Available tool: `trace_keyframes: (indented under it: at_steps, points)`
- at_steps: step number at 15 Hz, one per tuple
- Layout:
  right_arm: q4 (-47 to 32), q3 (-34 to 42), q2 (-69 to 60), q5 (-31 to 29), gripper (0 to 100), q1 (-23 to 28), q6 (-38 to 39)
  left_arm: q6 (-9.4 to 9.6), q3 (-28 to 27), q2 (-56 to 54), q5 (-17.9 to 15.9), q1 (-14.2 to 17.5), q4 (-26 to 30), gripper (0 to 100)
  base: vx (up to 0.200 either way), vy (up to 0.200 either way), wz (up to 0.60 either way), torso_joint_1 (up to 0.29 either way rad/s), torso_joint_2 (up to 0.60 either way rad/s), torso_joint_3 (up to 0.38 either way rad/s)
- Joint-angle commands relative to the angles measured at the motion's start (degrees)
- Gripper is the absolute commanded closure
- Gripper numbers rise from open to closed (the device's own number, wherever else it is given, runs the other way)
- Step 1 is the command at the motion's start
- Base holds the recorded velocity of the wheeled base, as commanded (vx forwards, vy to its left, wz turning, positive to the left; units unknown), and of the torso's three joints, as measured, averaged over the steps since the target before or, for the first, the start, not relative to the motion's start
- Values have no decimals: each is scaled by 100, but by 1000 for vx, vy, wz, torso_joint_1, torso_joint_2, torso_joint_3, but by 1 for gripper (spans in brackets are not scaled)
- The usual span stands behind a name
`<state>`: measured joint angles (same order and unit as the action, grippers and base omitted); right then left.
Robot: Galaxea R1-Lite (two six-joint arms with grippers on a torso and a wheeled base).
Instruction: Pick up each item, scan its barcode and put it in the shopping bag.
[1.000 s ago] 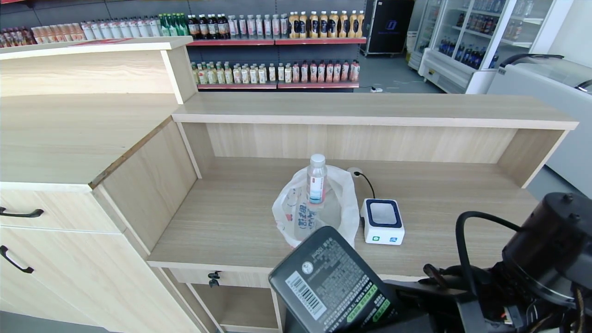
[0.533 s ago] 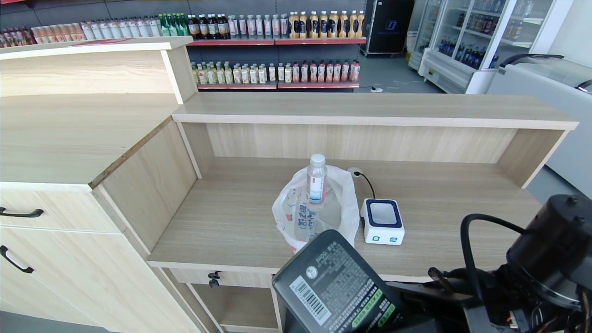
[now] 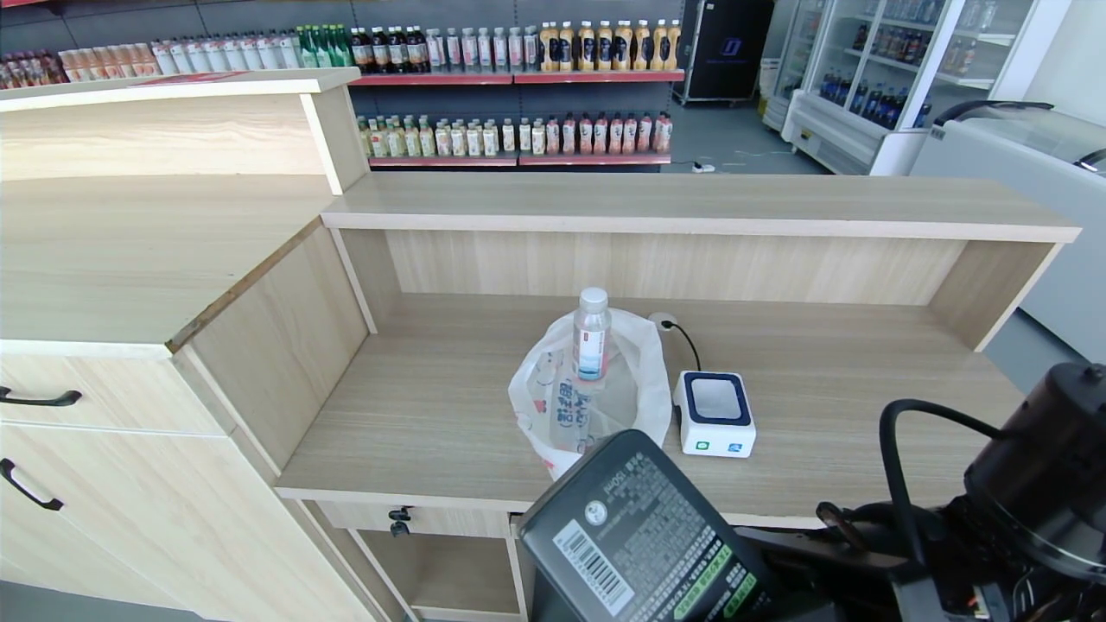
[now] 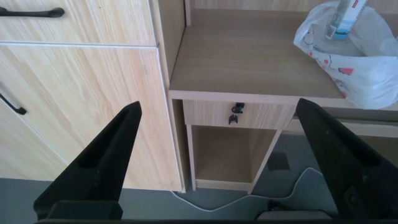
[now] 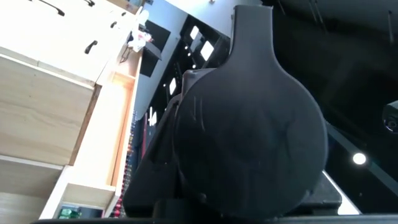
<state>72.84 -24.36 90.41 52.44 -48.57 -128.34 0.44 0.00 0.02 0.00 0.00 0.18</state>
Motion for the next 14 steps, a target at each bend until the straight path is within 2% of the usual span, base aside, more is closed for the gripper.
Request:
trace_keyframes:
  at_steps: [1, 8, 9, 10, 11, 12, 13, 14]
  points:
    - [-7, 1, -5, 3, 100, -4, 2, 0, 0, -2, 0, 0, -1, 0, 0, 0, 0, 0, 0, 0]
    - [-86, 1, -14, 3, 100, 5, 20, 0, 0, -2, 0, 0, -1, 0, 0, 0, 0, 0, 0, 0]
    - [-587, -60, -181, -76, 100, 436, 231, 0, 0, -2, 0, 0, -1, 0, 0, 0, 0, 0, 0, 0]
    - [-1255, -122, -331, -586, 100, 1007, 591, 0, 0, -2, 0, 0, -1, 0, 0, 0, 0, 0, 0, 0]
    - [-2046, -96, -533, -1448, 100, 1464, 1048, 0, 0, -2, 0, 0, -1, 0, 0, 0, 0, 0, 0, 0]
    - [-3197, -157, -779, -2265, 100, 1895, 1971, 0, 0, -2, 0, 0, -1, 0, 0, 0, 0, 0, 0, 0]
    - [-3856, -280, -911, -2696, 100, 2361, 2806, 0, 0, -2, 0, 0, -1, 0, 0, 0, 0, 0, 0, 0]
    - [-4067, -254, -1016, -2678, 100, 3116, 3412, 0, 0, -2, 0, 0, -1, 0, 0, 0, 0, 0, 0, 0]
